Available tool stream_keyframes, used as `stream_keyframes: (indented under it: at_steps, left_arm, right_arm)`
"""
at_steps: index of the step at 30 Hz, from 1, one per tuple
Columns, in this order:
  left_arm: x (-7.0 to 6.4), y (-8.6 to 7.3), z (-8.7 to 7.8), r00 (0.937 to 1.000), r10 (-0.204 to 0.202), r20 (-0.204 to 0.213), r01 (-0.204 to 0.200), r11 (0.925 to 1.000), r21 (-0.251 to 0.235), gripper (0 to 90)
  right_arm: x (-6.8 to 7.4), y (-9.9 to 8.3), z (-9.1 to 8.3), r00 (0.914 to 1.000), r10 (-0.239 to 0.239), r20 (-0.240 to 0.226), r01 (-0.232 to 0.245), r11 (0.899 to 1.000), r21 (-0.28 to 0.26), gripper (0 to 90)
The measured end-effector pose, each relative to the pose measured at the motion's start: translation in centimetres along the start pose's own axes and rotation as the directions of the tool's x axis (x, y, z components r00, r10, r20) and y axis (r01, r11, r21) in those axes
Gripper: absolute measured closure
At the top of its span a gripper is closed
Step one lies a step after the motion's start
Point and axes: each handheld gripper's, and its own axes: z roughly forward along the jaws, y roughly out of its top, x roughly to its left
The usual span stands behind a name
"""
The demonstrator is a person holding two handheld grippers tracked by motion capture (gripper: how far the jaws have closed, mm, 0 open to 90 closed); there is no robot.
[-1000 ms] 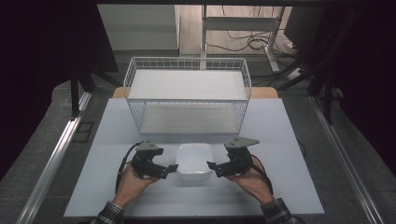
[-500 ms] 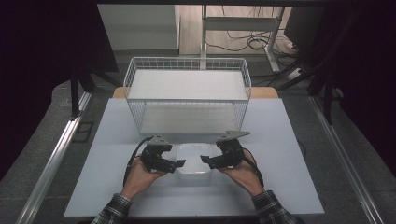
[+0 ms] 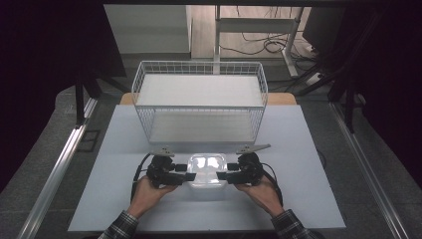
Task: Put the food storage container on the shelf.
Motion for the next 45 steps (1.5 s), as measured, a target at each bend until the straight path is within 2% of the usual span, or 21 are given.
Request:
stream_keyframes:
  at_steps: [1, 2, 3, 5, 7, 10, 11, 12, 13, 14, 16, 19, 22, 26, 31, 34, 40, 45]
  left_arm:
    - [0.0, 0.0, 0.0, 1.0000, 0.000, 0.000, 0.000, 1.0000, 0.000, 50.0]
    - [-0.2, -0.2, -0.3, 1.0000, -0.005, 0.000, 0.005, 1.0000, -0.003, 54.1]
    - [-0.4, -0.3, -0.5, 1.0000, -0.005, -0.004, 0.005, 1.0000, -0.007, 54.1]
    - [-1.0, -0.5, -0.9, 0.9998, -0.004, -0.021, 0.003, 0.9999, -0.011, 59.2]
    - [-1.4, -0.6, -1.2, 0.9995, -0.016, -0.025, 0.016, 0.9994, -0.030, 63.6]
    - [-1.7, -0.8, -1.6, 0.9990, -0.020, -0.039, 0.017, 0.9981, -0.060, 73.8]
    - [-1.8, -0.8, -1.5, 0.9983, -0.012, -0.057, 0.009, 0.9982, -0.060, 78.6]
    - [-2.0, -0.8, -1.4, 0.9964, 0.004, -0.085, -0.009, 0.9977, -0.067, 80.4]
    - [-2.0, -0.8, -1.3, 0.9963, -0.009, -0.086, 0.002, 0.9974, -0.071, 80.4]
    - [-1.9, -0.8, -1.3, 0.9963, -0.012, -0.085, 0.006, 0.9973, -0.073, 80.4]
    - [-1.7, -0.9, -1.3, 0.9969, -0.023, -0.076, 0.016, 0.9961, -0.087, 80.5]
    - [-1.8, -0.9, -1.2, 0.9961, -0.023, -0.086, 0.015, 0.9955, -0.093, 80.5]
    - [-1.5, -0.9, -1.1, 0.9968, -0.053, -0.060, 0.045, 0.9926, -0.113, 80.6]
    - [-1.4, -0.9, -1.0, 0.9969, -0.059, -0.051, 0.053, 0.9912, -0.121, 80.5]
    - [-2.0, -0.6, -1.0, 0.9940, -0.034, -0.104, 0.020, 0.9917, -0.127, 80.6]
    - [-2.3, 0.0, -1.6, 0.9946, -0.022, -0.102, 0.007, 0.9884, -0.152, 80.7]
    - [-2.6, 0.8, -2.7, 0.9934, -0.008, -0.115, -0.011, 0.9863, -0.164, 80.7]
    - [-2.6, 1.4, -3.2, 0.9938, -0.006, -0.111, -0.014, 0.9846, -0.174, 80.6]
  right_arm:
    - [0.0, 0.0, 0.0, 1.0000, 0.000, 0.000, 0.000, 1.000, 0.000, 43.8]
    - [0.0, -0.3, -0.7, 0.9999, 0.010, -0.009, -0.011, 1.000, -0.013, 53.5]
    - [0.0, -0.3, -0.7, 0.9999, 0.010, -0.009, -0.011, 1.000, -0.013, 53.5]
    - [0.1, -0.6, -1.3, 0.9989, 0.041, -0.023, -0.042, 0.999, -0.025, 61.7]
    - [0.3, -0.8, -1.7, 0.9978, 0.062, -0.021, -0.063, 0.997, -0.036, 65.6]
    - [0.7, -0.8, -2.2, 0.9976, 0.069, 0.013, -0.067, 0.995, -0.068, 73.7]
    - [0.9, -0.7, -2.4, 0.9965, 0.074, 0.039, -0.071, 0.994, -0.079, 77.3]
    - [1.0, -0.7, -2.5, 0.9965, 0.063, 0.054, -0.059, 0.995, -0.085, 77.3]
    - [1.3, -0.7, -2.3, 0.9952, 0.032, 0.093, -0.023, 0.996, -0.088, 77.3]
    - [1.5, -0.8, -2.3, 0.9940, 0.036, 0.104, -0.026, 0.995, -0.097, 77.3]
    - [1.5, -0.8, -2.3, 0.9937, 0.036, 0.106, -0.026, 0.995, -0.100, 77.4]
    - [1.6, -0.9, -2.2, 0.9931, 0.036, 0.112, -0.024, 0.994, -0.111, 77.3]
    - [1.2, -1.1, -2.2, 0.9935, 0.048, 0.103, -0.035, 0.991, -0.125, 76.8]
    - [1.1, -1.3, -2.1, 0.9936, 0.059, 0.096, -0.045, 0.989, -0.140, 76.5]
    - [1.4, -1.2, -2.1, 0.9898, 0.046, 0.135, -0.027, 0.990, -0.139, 76.8]
    - [1.6, -0.7, -2.6, 0.9911, 0.042, 0.127, -0.020, 0.985, -0.171, 77.0]
    - [2.2, 0.3, -3.4, 0.9914, 0.006, 0.131, 0.020, 0.980, -0.198, 77.1]
    - [2.3, 1.1, -3.8, 0.9922, -0.006, 0.125, 0.033, 0.977, -0.211, 77.3]
